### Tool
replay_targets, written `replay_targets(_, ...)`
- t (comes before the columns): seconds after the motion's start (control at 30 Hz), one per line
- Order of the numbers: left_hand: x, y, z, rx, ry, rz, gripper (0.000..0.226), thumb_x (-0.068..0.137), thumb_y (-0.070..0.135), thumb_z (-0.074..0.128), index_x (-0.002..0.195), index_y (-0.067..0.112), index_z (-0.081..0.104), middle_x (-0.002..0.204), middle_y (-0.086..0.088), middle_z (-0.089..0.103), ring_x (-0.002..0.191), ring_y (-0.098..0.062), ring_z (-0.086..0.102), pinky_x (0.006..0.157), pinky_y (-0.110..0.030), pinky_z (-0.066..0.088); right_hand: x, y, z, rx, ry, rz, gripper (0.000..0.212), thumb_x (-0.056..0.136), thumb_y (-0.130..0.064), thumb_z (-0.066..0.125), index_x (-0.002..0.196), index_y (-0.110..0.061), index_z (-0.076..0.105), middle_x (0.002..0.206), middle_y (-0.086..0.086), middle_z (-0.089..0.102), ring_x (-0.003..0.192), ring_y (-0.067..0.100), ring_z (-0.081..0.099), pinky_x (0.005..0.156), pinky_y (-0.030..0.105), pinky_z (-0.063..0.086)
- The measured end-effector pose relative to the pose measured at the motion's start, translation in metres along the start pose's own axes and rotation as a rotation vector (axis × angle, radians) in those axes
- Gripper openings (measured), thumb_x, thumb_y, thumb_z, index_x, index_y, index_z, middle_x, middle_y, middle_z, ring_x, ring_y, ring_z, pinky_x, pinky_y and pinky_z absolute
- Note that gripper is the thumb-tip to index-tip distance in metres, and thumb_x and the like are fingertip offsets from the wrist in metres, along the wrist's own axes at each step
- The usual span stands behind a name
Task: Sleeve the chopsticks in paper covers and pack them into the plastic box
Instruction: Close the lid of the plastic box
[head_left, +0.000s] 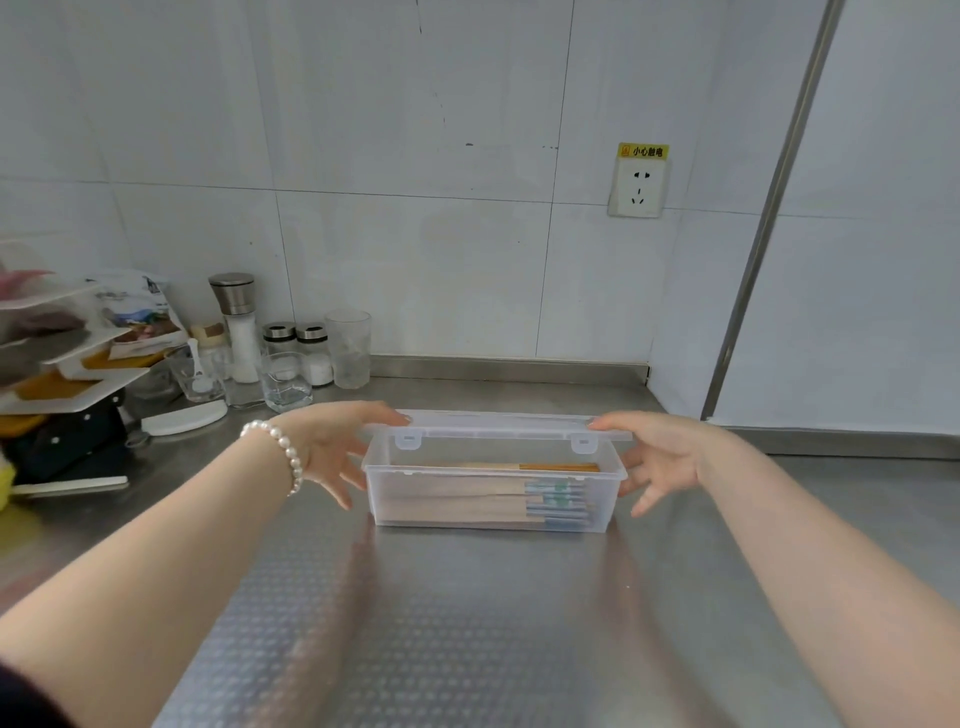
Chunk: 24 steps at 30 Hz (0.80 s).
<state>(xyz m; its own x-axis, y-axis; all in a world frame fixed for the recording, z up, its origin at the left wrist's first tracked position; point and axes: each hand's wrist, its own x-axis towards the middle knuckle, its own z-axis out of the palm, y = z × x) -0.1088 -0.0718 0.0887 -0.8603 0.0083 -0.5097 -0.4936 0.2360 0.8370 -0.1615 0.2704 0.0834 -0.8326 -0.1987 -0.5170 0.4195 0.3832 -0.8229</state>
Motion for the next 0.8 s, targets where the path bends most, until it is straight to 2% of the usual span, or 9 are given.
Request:
replay_targets(0.07,-0.005,-0.002,0.003,0.035,0.000,-0.005,0.064,0.079,0.035,0.063,0.134,0.033,0.031,0.123,-0.018,0.052,0.098,-0.046,0.060,0.089,-0.065,0.041,-0.006,0.001,0.005,-0.007,-0.053,0.019,0.057,0.085,-0.037,0.061,0.134,-0.027,0.035,0.129,0.022,0.052,0.112,0.043,0.056,0.096,0.065,0.039)
replay_targets(0.13,-0.007,-0.004,0.007,0.051,0.029,-0.004,0.072,0.080,0.033,0.064,0.138,0.038,0.022,0.119,-0.018,0.051,0.093,-0.047,0.062,0.085,-0.061,0.046,-0.010,0.003,0.010,-0.022,-0.078,0.012,0.054,0.085,-0.034,0.062,0.133,-0.025,0.037,0.129,0.022,0.052,0.111,0.044,0.056,0.096,0.064,0.039)
replay_targets(0.23,-0.010,-0.008,0.013,0.071,0.053,0.009,0.081,0.082,0.028,0.063,0.141,0.042,0.011,0.137,-0.020,0.038,0.095,-0.047,0.060,0.081,-0.058,0.049,-0.014,0.003,0.019,-0.062,-0.060,-0.006,0.051,0.086,-0.028,0.062,0.132,-0.023,0.043,0.135,0.022,0.047,0.113,0.045,0.054,0.097,0.062,0.039)
replay_targets(0.33,-0.011,-0.012,0.017,0.059,0.048,0.022,0.086,0.082,0.026,0.063,0.141,0.046,0.003,0.143,-0.020,0.031,0.096,-0.047,0.060,0.079,-0.055,0.050,-0.015,0.005,0.024,-0.083,-0.033,-0.017,0.049,0.085,-0.025,0.063,0.131,-0.020,0.048,0.135,0.021,0.049,0.113,0.043,0.055,0.098,0.061,0.039)
replay_targets(0.53,-0.009,-0.017,0.017,0.032,0.017,0.052,0.091,0.080,0.024,0.066,0.140,0.048,0.003,0.143,-0.019,0.034,0.093,-0.045,0.063,0.077,-0.054,0.053,-0.015,0.010,0.025,-0.073,-0.004,-0.045,0.052,0.083,-0.020,0.067,0.131,-0.012,0.049,0.136,0.021,0.049,0.115,0.042,0.054,0.098,0.060,0.038)
replay_targets(0.63,-0.009,-0.017,0.019,0.002,0.017,0.067,0.088,0.081,0.017,0.066,0.141,0.045,0.007,0.137,-0.018,0.041,0.085,-0.038,0.066,0.063,-0.049,0.056,-0.013,0.009,0.026,-0.077,0.036,-0.066,0.057,0.079,-0.019,0.072,0.131,-0.009,0.049,0.134,0.020,0.051,0.114,0.041,0.055,0.097,0.060,0.038)
replay_targets(0.7,-0.008,-0.017,0.021,-0.030,0.020,0.076,0.087,0.080,0.010,0.065,0.141,0.042,0.012,0.132,-0.015,0.047,0.084,-0.034,0.066,0.058,-0.048,0.056,-0.011,0.010,0.029,-0.077,0.074,-0.085,0.057,0.076,-0.018,0.074,0.128,-0.007,0.051,0.127,0.018,0.058,0.107,0.037,0.060,0.095,0.058,0.042)
replay_targets(0.8,-0.006,-0.016,0.024,-0.002,0.058,0.089,0.087,0.082,0.006,0.063,0.143,0.038,0.009,0.114,-0.004,0.055,0.087,-0.031,0.065,0.055,-0.044,0.057,-0.007,0.010,0.031,-0.061,0.110,-0.112,0.043,0.076,-0.013,0.074,0.115,-0.006,0.058,0.109,0.015,0.066,0.089,0.029,0.066,0.081,0.050,0.050)
